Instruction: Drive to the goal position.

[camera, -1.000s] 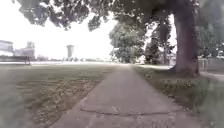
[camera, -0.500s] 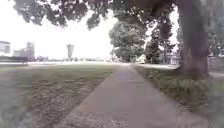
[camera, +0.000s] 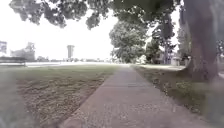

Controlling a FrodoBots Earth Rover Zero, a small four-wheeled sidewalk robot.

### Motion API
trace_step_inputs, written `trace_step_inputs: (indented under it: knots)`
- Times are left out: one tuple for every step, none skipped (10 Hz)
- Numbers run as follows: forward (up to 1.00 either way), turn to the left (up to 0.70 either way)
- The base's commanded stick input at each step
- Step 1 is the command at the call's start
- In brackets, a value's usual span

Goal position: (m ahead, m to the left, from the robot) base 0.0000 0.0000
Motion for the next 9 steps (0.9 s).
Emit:
trace_step_inputs:
  knots:
    - [0.7, 0.0]
    - [0.7, 0.0]
    - [0.7, 0.0]
    - [0.7, 0.0]
    - [0.7, 0.0]
    - [0.7, 0.0]
    - [0.7, 0.0]
    - [0.7, 0.0]
    - [0.7, 0.0]
